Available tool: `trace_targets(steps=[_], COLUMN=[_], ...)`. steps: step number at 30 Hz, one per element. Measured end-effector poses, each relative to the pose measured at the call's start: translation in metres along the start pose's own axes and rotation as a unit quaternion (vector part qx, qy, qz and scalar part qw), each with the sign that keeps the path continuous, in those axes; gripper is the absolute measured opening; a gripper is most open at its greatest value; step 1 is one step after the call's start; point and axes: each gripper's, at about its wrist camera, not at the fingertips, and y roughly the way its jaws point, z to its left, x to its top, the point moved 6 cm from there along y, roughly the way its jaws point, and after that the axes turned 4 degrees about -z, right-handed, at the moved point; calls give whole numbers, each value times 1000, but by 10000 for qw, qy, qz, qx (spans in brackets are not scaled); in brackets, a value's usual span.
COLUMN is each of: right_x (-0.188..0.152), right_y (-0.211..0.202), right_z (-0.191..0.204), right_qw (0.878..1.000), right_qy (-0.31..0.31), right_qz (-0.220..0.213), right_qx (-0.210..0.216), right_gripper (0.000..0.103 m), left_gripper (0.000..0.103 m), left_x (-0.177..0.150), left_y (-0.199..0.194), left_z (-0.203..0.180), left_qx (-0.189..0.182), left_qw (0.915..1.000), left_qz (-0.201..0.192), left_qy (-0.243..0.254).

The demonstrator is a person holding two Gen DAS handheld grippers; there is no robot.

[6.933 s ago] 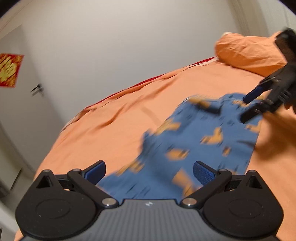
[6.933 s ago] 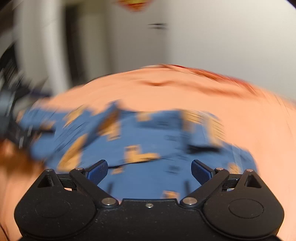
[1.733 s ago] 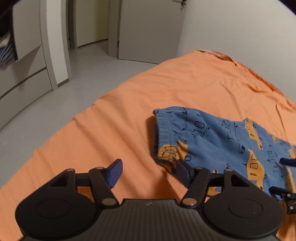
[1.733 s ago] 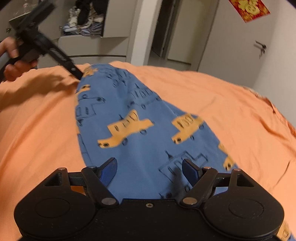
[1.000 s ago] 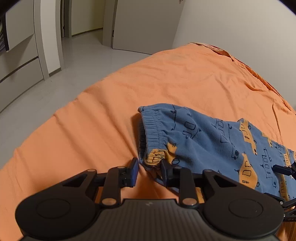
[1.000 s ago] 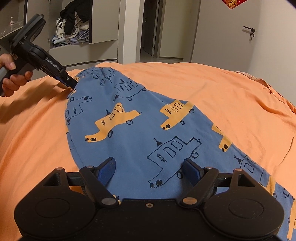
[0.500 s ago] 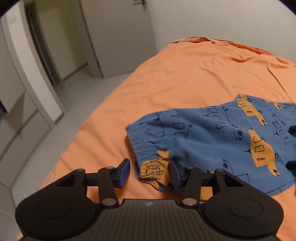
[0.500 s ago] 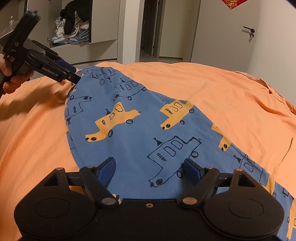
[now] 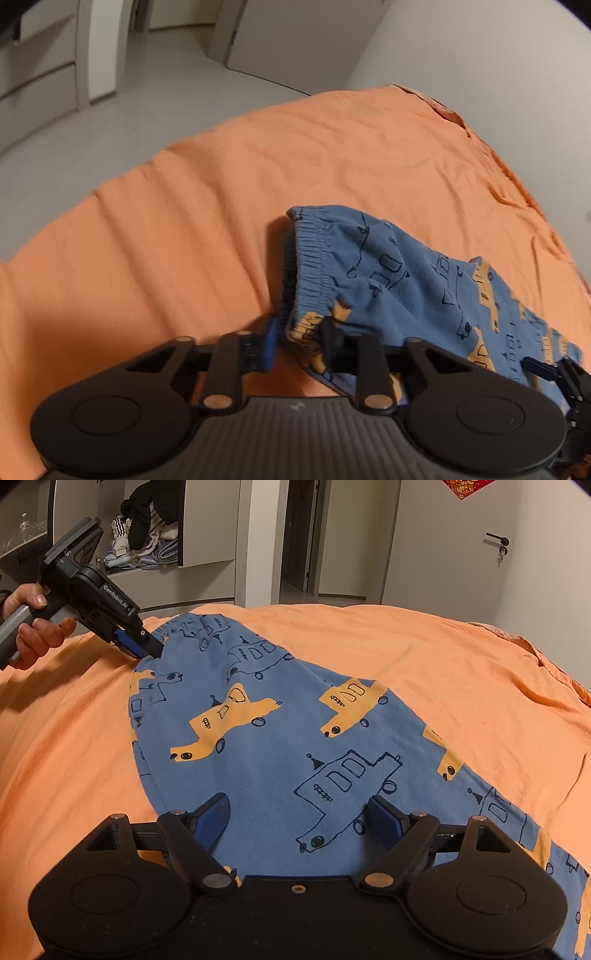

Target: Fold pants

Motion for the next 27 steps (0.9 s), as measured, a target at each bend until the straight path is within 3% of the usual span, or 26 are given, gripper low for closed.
trace_targets(steps=[5,9,11,13,14,15,17,19,23,25,27], right_x=[1,-2,-8,-8,-6,-4,2,11,40,48,44], right_y=[-4,-12,-7,-8,-11,-15,-21,-23,-1,18,35], right_z=[0,-1,-8,-15,-17,-17,-21,-27,-40,-37,-30], right_qw=[9998,9981,9989,9990,9987,9983,9974,9952,9897,9916,9945], right_qy=[-49,-305,-133,112,80,-9,-113,-92,165,253,116], right_qz=[-83,-159,-46,-42,-100,-173,-324,-504,-779,-707,-396], right_qx=[-165,-502,-447,-423,-486,-549,-629,-832,-1187,-1057,-963], right_gripper=[82,82,82,83,83,83,83,85,91,91,90], left_gripper=[15,15,19,34,59,78,85,86,90,90,84], left_x=[4,-6,-8,-6,-5,-3,2,12,20,9,-9], left_y=[-41,-17,-11,-18,-24,-30,-46,-52,-20,9,36], left_z=[-23,-14,-13,-16,-17,-20,-31,-54,-124,-152,-163], left_qx=[610,853,832,886,1073,1342,1680,1706,1358,1401,1590], left_qw=[9965,9942,9946,9933,9906,9859,9740,9636,9524,9392,9190], left_qz=[-377,142,137,-41,-135,-260,-792,-1222,-1500,-1411,-1183], left_qy=[427,635,602,737,840,965,1298,1655,2281,2800,3409])
